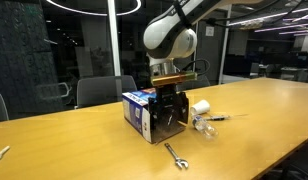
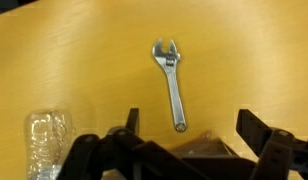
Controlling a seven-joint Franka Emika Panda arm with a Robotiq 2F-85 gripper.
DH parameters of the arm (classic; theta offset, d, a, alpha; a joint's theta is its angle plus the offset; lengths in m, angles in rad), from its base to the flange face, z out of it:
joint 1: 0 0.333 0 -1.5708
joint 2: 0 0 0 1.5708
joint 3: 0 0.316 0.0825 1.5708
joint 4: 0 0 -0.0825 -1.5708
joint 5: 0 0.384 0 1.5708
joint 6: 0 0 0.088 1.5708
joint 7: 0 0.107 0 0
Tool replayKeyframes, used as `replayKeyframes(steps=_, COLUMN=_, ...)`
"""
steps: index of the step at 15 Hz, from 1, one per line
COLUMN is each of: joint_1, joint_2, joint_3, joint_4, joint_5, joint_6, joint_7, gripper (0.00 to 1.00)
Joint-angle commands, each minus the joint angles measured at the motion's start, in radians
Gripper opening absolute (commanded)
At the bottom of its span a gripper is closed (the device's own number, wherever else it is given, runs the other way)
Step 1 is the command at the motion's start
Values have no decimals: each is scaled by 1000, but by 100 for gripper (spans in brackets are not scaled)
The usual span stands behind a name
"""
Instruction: Pick the plastic cup in the box
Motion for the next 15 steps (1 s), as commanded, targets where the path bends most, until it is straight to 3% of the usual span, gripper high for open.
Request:
replayKeyframes(steps=1, joint_1=-11, joint_2=-131, joint_3=-1, joint_4=-101, joint_5=68, joint_6=-148, joint_7=-201, gripper=100)
replayKeyframes(steps=5, joint_1=-27, joint_2=-268, joint_3=-14, joint_4=-139, joint_5=49, joint_6=-272, joint_7=-306, gripper=100)
replayKeyframes(steps=8, joint_1=-48, joint_2=-379, joint_3=-11, joint_4=-165, joint_5=-25, joint_6=-210, joint_7=-262, gripper=100)
replayKeyframes(steps=15, joint_1=-97, joint_2=-563, joint_3=-14, joint_4=-238, joint_5=2, joint_6=-145, joint_7=-235, gripper=100)
